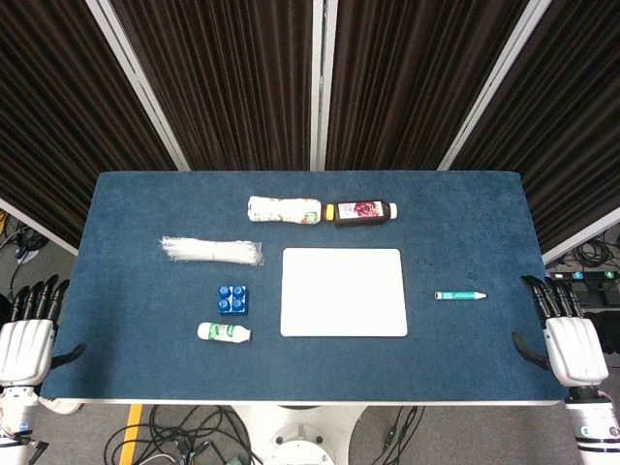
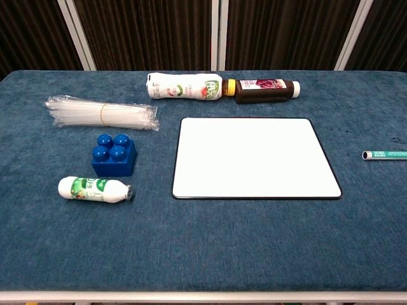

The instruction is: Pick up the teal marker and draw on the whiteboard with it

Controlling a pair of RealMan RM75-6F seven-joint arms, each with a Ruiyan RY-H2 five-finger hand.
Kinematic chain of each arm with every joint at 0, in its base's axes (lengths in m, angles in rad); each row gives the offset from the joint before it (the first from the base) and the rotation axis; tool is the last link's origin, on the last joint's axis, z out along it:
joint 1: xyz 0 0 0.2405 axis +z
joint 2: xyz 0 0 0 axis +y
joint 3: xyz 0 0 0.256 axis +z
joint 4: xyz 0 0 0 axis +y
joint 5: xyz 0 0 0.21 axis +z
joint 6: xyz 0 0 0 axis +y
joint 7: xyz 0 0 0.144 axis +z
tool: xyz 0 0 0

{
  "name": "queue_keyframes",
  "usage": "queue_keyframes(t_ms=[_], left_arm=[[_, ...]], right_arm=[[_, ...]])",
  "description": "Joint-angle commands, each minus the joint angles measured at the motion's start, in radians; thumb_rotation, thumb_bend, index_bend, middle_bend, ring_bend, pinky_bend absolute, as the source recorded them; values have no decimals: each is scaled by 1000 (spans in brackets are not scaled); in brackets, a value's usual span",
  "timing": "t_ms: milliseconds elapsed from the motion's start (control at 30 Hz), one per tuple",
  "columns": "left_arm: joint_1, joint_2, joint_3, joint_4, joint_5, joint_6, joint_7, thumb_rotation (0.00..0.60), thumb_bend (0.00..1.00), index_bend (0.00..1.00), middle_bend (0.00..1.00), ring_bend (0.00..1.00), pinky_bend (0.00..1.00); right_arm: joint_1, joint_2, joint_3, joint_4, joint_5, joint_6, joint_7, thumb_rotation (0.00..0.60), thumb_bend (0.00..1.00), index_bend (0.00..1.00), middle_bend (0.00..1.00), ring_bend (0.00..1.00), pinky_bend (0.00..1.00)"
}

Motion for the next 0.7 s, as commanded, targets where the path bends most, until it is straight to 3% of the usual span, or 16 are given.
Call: queue_keyframes(t_ms=[33,200,367,467,700], left_arm=[[0,0,1,1,-2,-4,-4,600,0,6,0,0,0],[0,-6,3,5,1,-6,-11,600,0,6,0,0,0],[3,-7,6,6,5,-3,-27,600,0,6,0,0,0],[8,-8,8,10,7,3,-31,600,0,7,0,0,0],[21,-7,14,11,-4,4,-40,600,0,7,0,0,0]], right_arm=[[-1,2,1,-2,-2,4,-2,600,226,20,97,0,0],[6,-1,14,-9,3,6,-10,600,230,36,180,18,0],[89,-23,38,10,49,-128,-129,600,232,255,356,149,36],[158,-70,62,74,116,-246,-185,600,235,307,385,170,63],[282,-227,81,287,218,-440,-268,600,235,319,404,172,75]])
